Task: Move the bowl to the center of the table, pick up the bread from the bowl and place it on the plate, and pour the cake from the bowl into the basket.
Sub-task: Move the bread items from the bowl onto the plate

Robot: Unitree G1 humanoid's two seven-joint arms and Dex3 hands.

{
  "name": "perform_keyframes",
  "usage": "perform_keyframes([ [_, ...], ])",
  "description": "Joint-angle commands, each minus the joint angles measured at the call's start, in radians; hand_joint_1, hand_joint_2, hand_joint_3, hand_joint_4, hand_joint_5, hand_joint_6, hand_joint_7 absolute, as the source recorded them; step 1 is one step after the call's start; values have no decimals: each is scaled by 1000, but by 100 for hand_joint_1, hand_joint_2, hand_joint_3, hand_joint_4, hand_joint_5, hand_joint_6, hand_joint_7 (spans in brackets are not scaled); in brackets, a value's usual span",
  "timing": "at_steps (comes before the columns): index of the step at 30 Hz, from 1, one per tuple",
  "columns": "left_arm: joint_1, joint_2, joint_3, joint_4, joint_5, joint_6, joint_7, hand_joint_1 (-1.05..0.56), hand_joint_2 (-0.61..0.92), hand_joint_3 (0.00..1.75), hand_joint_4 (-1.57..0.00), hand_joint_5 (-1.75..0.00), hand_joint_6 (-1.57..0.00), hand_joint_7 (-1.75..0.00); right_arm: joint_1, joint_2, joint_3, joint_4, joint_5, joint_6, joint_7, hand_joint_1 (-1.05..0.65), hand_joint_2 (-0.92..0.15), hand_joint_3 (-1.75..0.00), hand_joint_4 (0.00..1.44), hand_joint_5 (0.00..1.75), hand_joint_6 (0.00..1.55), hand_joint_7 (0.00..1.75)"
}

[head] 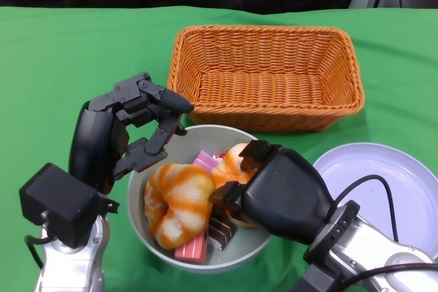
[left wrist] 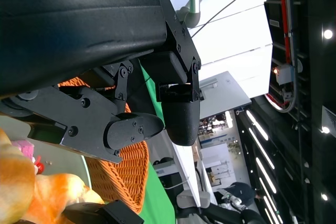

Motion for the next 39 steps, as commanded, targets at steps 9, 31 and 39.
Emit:
perform_keyframes([
  [9,-8,18,9,7,0,-6,5,-10,78,62,-77,-138,-86,-100,23,-21,-36,-14,15,-12,-59,-34,-86,0,96,83,119,3],
  [31,-11,16,21,8,-8,-7,6,-8,79,63,-76,-138,-87,-98,58,-16,-111,-106,74,-23,-56,-33,-89,0,81,123,121,2],
  [39,-10,12,20,11,-7,-14,9,-8,80,60,-76,-137,-86,-98,86,-19,-112,-155,38,29,49,-39,-87,0,71,118,114,0],
])
